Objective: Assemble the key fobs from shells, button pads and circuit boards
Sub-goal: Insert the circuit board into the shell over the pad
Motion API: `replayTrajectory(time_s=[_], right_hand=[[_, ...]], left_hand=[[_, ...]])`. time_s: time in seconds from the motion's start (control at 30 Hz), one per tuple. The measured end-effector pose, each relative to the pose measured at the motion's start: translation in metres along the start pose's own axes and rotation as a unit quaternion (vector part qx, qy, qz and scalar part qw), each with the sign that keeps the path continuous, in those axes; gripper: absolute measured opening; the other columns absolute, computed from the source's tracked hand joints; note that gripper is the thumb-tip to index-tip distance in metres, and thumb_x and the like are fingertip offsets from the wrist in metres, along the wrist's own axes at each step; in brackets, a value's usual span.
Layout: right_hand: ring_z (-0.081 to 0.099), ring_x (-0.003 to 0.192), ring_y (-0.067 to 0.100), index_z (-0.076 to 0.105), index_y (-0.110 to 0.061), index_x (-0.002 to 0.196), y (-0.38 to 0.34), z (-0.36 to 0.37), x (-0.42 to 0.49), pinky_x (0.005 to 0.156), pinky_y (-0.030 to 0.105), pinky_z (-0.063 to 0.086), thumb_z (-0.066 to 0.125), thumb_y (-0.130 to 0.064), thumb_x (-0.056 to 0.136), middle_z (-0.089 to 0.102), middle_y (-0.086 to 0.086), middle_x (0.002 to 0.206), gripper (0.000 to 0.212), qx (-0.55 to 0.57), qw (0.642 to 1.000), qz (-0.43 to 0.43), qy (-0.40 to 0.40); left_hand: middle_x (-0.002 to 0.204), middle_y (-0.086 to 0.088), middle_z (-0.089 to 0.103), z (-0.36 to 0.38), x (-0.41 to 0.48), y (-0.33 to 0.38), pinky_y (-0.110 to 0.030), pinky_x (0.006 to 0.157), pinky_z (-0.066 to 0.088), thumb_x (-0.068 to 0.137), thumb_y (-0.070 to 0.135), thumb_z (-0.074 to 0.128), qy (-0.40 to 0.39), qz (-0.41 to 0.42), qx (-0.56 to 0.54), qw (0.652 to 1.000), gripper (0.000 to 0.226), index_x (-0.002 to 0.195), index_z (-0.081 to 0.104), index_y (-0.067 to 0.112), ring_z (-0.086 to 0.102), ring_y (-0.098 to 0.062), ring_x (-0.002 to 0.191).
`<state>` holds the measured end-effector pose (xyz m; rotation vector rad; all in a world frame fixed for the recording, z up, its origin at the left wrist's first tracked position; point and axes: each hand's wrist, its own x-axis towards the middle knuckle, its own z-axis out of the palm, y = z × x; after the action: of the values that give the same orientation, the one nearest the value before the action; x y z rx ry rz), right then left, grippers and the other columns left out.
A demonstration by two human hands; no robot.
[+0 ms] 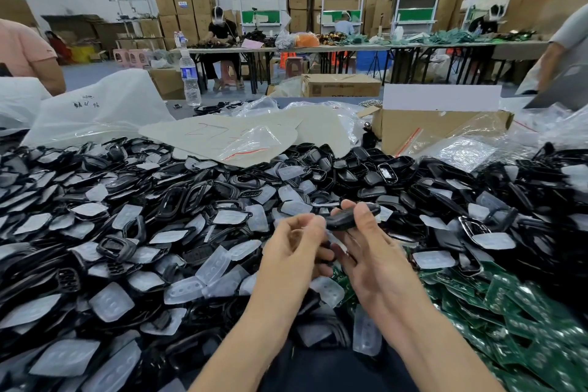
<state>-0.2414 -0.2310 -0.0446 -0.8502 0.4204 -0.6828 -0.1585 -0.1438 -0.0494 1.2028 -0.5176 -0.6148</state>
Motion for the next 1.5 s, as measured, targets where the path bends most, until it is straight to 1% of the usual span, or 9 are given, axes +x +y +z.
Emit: replayTrajectory(time_s=[0.1, 0.2, 0.27, 0.37, 0.53, 0.63, 0.93, 1.33, 1.5], right_hand=[[0.072, 0.101, 0.022, 0.083, -0.019, 0.097, 0.001, 0.000, 0.000, 0.090, 0.031, 0.059, 0.080, -0.048, 0.062, 0.076, 0.013, 0.113, 0.045, 0.035, 0.999, 0.017, 0.000], [0.074, 0.092, 0.019, 0.081, -0.012, 0.099, 0.001, -0.001, -0.002, 0.083, 0.027, 0.061, 0.082, -0.046, 0.062, 0.076, 0.014, 0.108, 0.050, 0.057, 0.998, 0.034, 0.006], [0.073, 0.089, 0.019, 0.081, -0.010, 0.097, 0.003, 0.000, -0.004, 0.080, 0.026, 0.061, 0.082, -0.044, 0.063, 0.076, 0.013, 0.102, 0.048, 0.055, 0.998, 0.036, 0.009], [0.074, 0.094, 0.023, 0.078, -0.002, 0.104, 0.007, 0.004, -0.007, 0.085, 0.029, 0.059, 0.080, -0.040, 0.066, 0.076, 0.018, 0.107, 0.054, 0.050, 0.998, 0.042, 0.005], [0.068, 0.101, 0.026, 0.067, 0.007, 0.123, 0.010, 0.007, -0.008, 0.091, 0.031, 0.057, 0.076, -0.034, 0.072, 0.070, 0.025, 0.120, 0.066, 0.072, 0.996, 0.049, 0.009], [0.073, 0.090, 0.019, 0.070, 0.006, 0.119, 0.011, 0.007, -0.009, 0.074, 0.023, 0.061, 0.075, -0.033, 0.076, 0.075, 0.020, 0.109, 0.058, 0.080, 0.995, 0.051, 0.010], [0.074, 0.084, 0.014, 0.079, -0.004, 0.100, 0.012, 0.004, -0.009, 0.068, 0.018, 0.057, 0.079, -0.035, 0.071, 0.077, 0.014, 0.099, 0.042, 0.079, 0.996, 0.040, -0.006], [0.072, 0.107, 0.024, 0.079, -0.006, 0.098, 0.007, 0.009, -0.010, 0.085, 0.021, 0.057, 0.075, -0.040, 0.079, 0.075, 0.018, 0.109, 0.039, -0.022, 0.999, -0.021, -0.021], [0.071, 0.110, 0.025, 0.079, -0.012, 0.102, 0.003, 0.007, -0.009, 0.091, 0.023, 0.056, 0.073, -0.042, 0.084, 0.076, 0.014, 0.111, 0.035, -0.061, 0.996, -0.047, -0.041]], left_hand=[[0.104, 0.017, 0.062, -0.002, -0.005, -0.003, -0.019, 0.073, 0.054, 0.092, 0.049, 0.065, 0.022, 0.169, 0.214, 0.962, 0.022, 0.111, 0.059, 0.041, 0.066, -0.007, 0.094], [0.118, 0.021, 0.047, -0.007, -0.005, -0.006, -0.010, 0.082, 0.046, 0.092, 0.052, 0.056, 0.044, 0.331, 0.428, 0.840, 0.030, 0.120, 0.056, 0.041, 0.054, -0.004, 0.108], [0.117, 0.012, 0.049, -0.007, -0.005, -0.010, -0.020, 0.085, 0.049, 0.092, 0.044, 0.061, 0.044, 0.375, 0.481, 0.791, 0.033, 0.123, 0.060, 0.032, 0.053, -0.009, 0.108], [0.111, 0.008, 0.053, -0.006, -0.002, -0.015, -0.031, 0.082, 0.053, 0.093, 0.036, 0.062, 0.056, 0.407, 0.504, 0.760, 0.030, 0.121, 0.063, 0.025, 0.054, -0.015, 0.102], [0.103, 0.006, 0.058, -0.007, 0.000, -0.015, -0.026, 0.083, 0.047, 0.095, 0.031, 0.058, 0.078, 0.438, 0.501, 0.743, 0.023, 0.113, 0.067, 0.020, 0.052, -0.013, 0.094], [0.101, 0.005, 0.059, -0.007, 0.000, -0.015, -0.029, 0.079, 0.049, 0.096, 0.030, 0.057, 0.070, 0.434, 0.507, 0.741, 0.024, 0.112, 0.068, 0.018, 0.054, -0.015, 0.092], [0.104, 0.004, 0.061, -0.006, 0.000, -0.014, -0.032, 0.081, 0.052, 0.097, 0.026, 0.058, 0.066, 0.435, 0.494, 0.750, 0.024, 0.114, 0.070, 0.015, 0.057, -0.015, 0.095], [0.108, 0.012, 0.055, -0.012, -0.001, -0.007, -0.015, 0.090, 0.042, 0.099, 0.031, 0.056, 0.055, 0.401, 0.462, 0.789, 0.020, 0.114, 0.064, 0.021, 0.050, -0.005, 0.102], [0.107, 0.017, 0.062, -0.009, -0.004, 0.001, -0.012, 0.083, 0.045, 0.098, 0.032, 0.059, 0.010, 0.292, 0.314, 0.903, 0.013, 0.106, 0.069, 0.035, 0.061, -0.010, 0.107]])
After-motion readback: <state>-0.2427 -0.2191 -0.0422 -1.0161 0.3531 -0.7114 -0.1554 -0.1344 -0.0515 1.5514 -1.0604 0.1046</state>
